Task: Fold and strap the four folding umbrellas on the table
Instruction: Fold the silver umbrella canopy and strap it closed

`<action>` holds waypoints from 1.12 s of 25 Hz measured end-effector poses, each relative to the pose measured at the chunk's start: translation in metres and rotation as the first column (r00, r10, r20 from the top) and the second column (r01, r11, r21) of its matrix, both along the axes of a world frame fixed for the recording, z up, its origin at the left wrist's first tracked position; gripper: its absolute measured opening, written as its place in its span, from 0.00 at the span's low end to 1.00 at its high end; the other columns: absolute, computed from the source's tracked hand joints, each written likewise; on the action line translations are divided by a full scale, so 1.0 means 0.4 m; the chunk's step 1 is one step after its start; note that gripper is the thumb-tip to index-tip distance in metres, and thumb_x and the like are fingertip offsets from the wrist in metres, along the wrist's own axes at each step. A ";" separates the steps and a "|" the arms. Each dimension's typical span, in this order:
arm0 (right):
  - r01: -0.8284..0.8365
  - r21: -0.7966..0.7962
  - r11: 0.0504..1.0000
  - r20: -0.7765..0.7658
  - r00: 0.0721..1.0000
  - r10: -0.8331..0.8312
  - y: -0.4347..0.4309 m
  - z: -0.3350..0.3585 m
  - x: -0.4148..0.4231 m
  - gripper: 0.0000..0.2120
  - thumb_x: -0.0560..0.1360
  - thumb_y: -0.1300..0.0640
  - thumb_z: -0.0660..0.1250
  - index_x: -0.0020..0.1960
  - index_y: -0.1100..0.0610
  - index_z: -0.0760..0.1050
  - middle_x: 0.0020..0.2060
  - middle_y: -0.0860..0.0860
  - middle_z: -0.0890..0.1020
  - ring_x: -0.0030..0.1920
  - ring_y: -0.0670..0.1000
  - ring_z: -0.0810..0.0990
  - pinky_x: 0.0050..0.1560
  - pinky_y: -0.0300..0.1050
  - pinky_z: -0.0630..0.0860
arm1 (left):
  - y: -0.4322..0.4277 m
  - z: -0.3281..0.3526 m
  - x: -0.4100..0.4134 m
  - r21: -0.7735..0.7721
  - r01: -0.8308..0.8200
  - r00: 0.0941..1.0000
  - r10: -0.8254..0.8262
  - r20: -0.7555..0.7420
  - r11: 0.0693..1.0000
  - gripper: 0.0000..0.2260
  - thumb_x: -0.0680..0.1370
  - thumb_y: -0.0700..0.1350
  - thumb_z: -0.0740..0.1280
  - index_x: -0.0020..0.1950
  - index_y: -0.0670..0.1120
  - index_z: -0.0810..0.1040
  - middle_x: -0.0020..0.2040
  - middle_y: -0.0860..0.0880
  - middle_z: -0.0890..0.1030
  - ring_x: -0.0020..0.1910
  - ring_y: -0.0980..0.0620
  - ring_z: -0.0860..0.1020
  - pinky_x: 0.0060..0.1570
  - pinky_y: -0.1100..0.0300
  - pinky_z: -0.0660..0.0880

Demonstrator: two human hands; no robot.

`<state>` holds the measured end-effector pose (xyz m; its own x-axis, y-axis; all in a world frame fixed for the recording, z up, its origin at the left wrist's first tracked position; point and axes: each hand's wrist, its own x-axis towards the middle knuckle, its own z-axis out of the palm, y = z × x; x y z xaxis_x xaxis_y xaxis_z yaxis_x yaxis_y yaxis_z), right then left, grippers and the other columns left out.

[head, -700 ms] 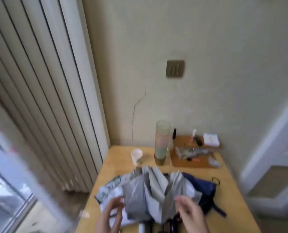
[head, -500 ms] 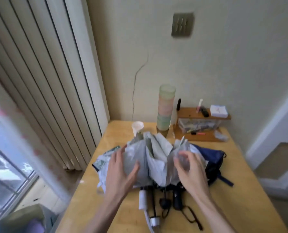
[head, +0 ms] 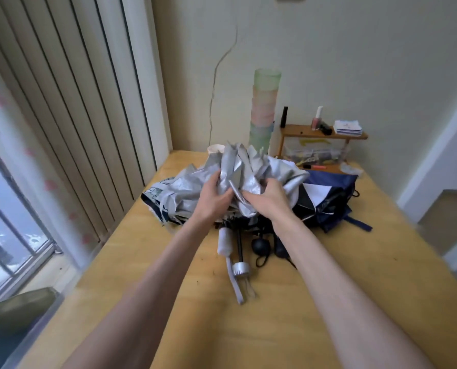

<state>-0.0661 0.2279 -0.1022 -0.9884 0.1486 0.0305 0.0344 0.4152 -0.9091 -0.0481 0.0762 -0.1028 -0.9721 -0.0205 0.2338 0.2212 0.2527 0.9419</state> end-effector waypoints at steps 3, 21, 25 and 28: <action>-0.026 -0.098 0.995 0.016 0.999 0.027 -0.010 -0.011 0.032 0.17 0.72 0.51 0.80 0.58 0.56 0.84 0.50 0.51 0.87 0.56 0.55 0.86 0.59 0.54 0.83 | -0.031 0.003 0.019 -0.106 0.038 0.998 -0.033 0.046 0.994 0.08 0.81 0.42 0.67 0.59 0.42 0.80 0.52 0.40 0.86 0.53 0.43 0.85 0.58 0.39 0.81; -0.170 -0.194 0.966 -0.152 0.978 0.142 0.051 0.005 0.041 0.27 0.80 0.47 0.73 0.74 0.48 0.66 0.64 0.44 0.77 0.61 0.40 0.78 0.57 0.31 0.75 | 0.008 -0.041 -0.025 -0.175 -0.108 0.994 0.104 -0.028 0.979 0.52 0.70 0.48 0.84 0.85 0.48 0.54 0.75 0.55 0.71 0.71 0.53 0.73 0.63 0.62 0.68; 0.000 0.094 0.996 -0.185 0.983 0.017 0.041 -0.040 0.016 0.36 0.70 0.41 0.81 0.73 0.48 0.71 0.67 0.48 0.66 0.68 0.47 0.68 0.71 0.43 0.68 | 0.007 -0.062 -0.032 -0.181 -0.161 0.987 0.161 -0.014 0.970 0.43 0.73 0.45 0.81 0.83 0.43 0.63 0.77 0.46 0.73 0.76 0.47 0.70 0.66 0.64 0.63; -0.017 -0.089 0.996 -0.147 0.989 0.004 0.001 -0.023 -0.010 0.50 0.67 0.43 0.84 0.78 0.48 0.57 0.71 0.48 0.72 0.70 0.50 0.74 0.71 0.48 0.73 | -0.009 -0.077 -0.025 -0.024 -0.079 0.995 0.077 -0.060 0.997 0.29 0.75 0.42 0.79 0.74 0.48 0.76 0.66 0.54 0.83 0.66 0.52 0.80 0.68 0.59 0.74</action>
